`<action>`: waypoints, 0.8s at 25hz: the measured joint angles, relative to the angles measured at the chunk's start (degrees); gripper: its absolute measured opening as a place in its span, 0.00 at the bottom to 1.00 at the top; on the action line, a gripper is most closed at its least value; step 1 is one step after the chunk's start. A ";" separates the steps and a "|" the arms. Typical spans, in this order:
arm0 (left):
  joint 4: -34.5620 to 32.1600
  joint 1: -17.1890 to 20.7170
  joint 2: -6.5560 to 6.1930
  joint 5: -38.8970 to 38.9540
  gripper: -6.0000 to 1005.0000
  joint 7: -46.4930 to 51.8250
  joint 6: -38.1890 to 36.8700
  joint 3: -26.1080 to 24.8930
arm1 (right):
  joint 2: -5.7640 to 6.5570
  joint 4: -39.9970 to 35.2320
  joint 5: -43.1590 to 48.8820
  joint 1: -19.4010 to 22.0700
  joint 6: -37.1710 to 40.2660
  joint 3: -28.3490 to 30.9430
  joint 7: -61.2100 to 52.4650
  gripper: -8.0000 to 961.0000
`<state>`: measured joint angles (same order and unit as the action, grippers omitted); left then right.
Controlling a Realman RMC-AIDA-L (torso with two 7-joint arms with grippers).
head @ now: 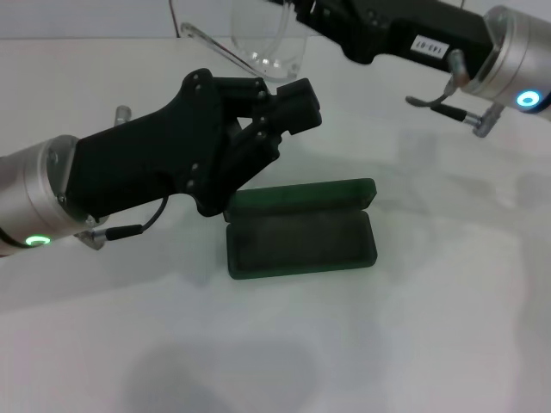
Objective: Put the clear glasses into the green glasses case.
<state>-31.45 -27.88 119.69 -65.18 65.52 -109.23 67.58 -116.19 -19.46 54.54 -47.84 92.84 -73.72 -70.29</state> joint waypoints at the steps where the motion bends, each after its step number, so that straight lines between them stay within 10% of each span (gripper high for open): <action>1: 0.02 -0.03 -0.01 0.02 0.07 -0.03 0.05 0.00 | 0.00 -0.04 0.00 0.00 -0.23 -0.53 0.00 0.13; 20: 0.59 -0.73 -0.08 0.24 0.07 0.08 -0.17 0.11 | 0.00 -1.54 -7.06 3.00 -1.95 -3.50 2.16 0.13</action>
<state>-30.86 -28.62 119.61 -64.95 65.61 -109.40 67.69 -116.19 -21.01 47.48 -44.84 90.89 -77.22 -68.13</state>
